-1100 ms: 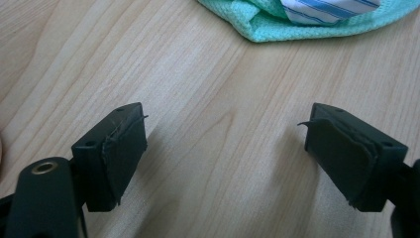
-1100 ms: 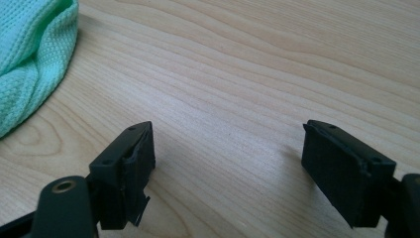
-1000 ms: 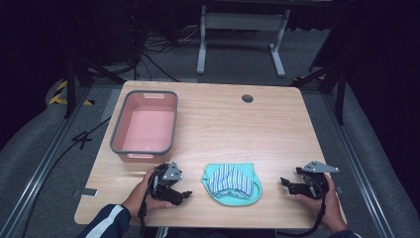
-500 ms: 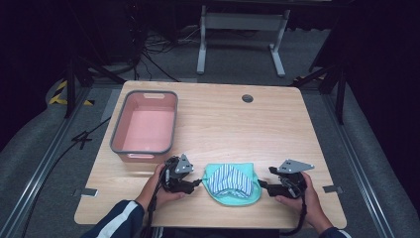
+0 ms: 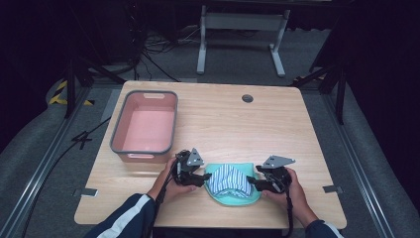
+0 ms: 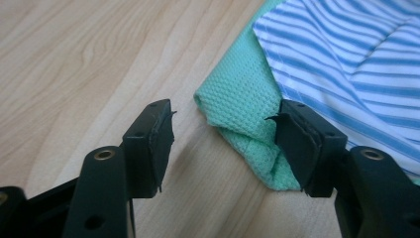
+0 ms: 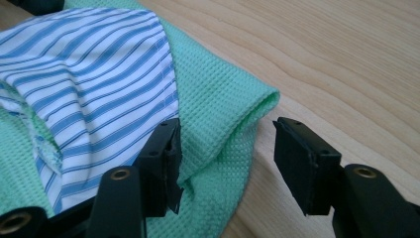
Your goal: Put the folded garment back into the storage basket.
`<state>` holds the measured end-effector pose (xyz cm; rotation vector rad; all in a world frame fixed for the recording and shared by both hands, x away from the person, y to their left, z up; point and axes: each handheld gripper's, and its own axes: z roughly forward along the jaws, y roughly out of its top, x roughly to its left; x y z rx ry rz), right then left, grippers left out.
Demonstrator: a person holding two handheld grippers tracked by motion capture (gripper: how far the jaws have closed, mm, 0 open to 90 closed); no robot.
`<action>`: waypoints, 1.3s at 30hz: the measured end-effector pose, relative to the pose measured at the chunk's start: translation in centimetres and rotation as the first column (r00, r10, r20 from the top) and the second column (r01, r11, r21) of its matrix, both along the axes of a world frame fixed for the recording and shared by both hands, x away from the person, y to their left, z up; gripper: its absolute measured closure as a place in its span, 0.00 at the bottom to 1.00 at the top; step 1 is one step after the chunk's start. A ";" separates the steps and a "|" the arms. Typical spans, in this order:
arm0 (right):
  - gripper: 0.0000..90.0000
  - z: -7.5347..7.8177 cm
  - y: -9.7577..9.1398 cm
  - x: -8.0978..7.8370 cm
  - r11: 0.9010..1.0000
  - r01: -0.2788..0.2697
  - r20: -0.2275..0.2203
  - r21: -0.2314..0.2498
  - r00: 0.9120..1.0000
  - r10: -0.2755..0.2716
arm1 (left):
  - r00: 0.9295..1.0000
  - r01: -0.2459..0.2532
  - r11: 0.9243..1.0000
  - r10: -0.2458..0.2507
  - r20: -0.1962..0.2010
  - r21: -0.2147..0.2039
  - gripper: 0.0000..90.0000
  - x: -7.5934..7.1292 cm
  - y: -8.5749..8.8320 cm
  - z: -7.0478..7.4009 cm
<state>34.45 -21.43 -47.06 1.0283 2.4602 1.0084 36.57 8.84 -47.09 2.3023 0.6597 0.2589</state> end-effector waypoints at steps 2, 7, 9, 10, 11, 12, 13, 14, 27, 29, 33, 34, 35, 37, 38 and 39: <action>0.47 -0.4 0.4 0.0 1.000 -0.011 -0.011 -0.014 1.000 0.011 | 1.000 -0.003 1.000 0.003 -0.010 0.002 0.41 0.1 -0.1 -0.1; 0.44 -0.7 0.1 0.0 1.000 0.007 -0.017 0.023 1.000 -0.007 | 0.999 0.003 1.000 -0.002 -0.032 0.007 0.32 0.1 -0.3 -0.7; 0.44 -0.7 0.2 -0.1 1.000 0.005 -0.016 0.019 1.000 -0.005 | 0.999 0.004 1.000 -0.004 -0.034 0.001 0.31 0.2 -0.3 -0.8; 0.48 -0.7 0.2 -0.1 1.000 0.002 -0.016 0.020 1.000 -0.002 | 0.999 0.004 1.000 -0.004 -0.034 0.001 0.31 0.2 -0.3 -0.8; 0.48 -0.7 0.2 -0.1 1.000 0.002 -0.016 0.020 1.000 -0.002 | 1.000 0.005 1.000 -0.005 -0.031 -0.003 0.31 0.1 -0.2 -0.8; 0.58 -0.6 0.3 -0.2 0.999 -0.030 -0.016 0.021 0.999 0.031 | 1.000 0.006 1.000 -0.006 -0.028 -0.006 0.31 0.1 -0.2 -0.9; 0.61 -0.5 0.4 -0.3 0.999 -0.037 -0.019 0.024 0.999 0.037 | 1.000 0.006 1.000 -0.006 -0.027 -0.007 0.31 0.1 -0.2 -0.9; 0.61 -0.5 0.4 -0.3 0.999 -0.037 -0.019 0.024 0.999 0.037 | 1.000 0.004 1.000 -0.004 -0.027 -0.006 0.31 0.1 -0.2 -0.9; 0.88 -0.5 0.6 -0.5 0.996 -0.070 -0.032 0.047 0.997 0.072 | 0.996 0.071 0.997 -0.072 -0.043 -0.036 0.82 0.3 -0.3 -0.6; 0.89 -0.5 0.6 -0.6 0.996 -0.070 -0.026 0.046 0.997 0.072 | 0.996 0.082 0.996 -0.084 -0.043 -0.033 0.87 0.3 -0.4 -0.6; 0.91 -0.5 0.7 -0.7 0.997 -0.067 -0.018 0.038 0.998 0.067 | 0.995 0.087 0.996 -0.088 -0.036 -0.016 0.91 0.1 -0.6 -0.5; 0.91 -0.4 0.7 -0.7 0.997 -0.065 -0.019 0.039 0.998 0.066 | 0.996 0.087 0.996 -0.087 -0.033 -0.018 0.92 0.1 -0.7 -0.5; 0.91 -0.4 0.7 -0.8 0.997 -0.067 -0.017 0.036 0.998 0.067 | 0.996 0.088 0.996 -0.088 -0.032 -0.016 0.92 0.0 -0.7 -0.4; 0.91 -0.3 0.6 -0.8 0.997 -0.067 -0.018 0.039 0.998 0.068 | 0.995 0.096 0.995 -0.096 -0.037 -0.011 0.93 0.1 -0.7 -0.3; 0.91 -0.3 0.6 -0.8 0.997 -0.067 -0.018 0.041 0.998 0.068 | 0.995 0.095 0.995 -0.096 -0.036 -0.010 0.93 0.0 -0.7 -0.3; 0.92 -0.1 0.5 -0.8 0.997 -0.068 -0.013 0.044 0.998 0.069 | 0.995 0.095 0.995 -0.095 -0.036 -0.006 0.93 0.0 -0.8 -0.2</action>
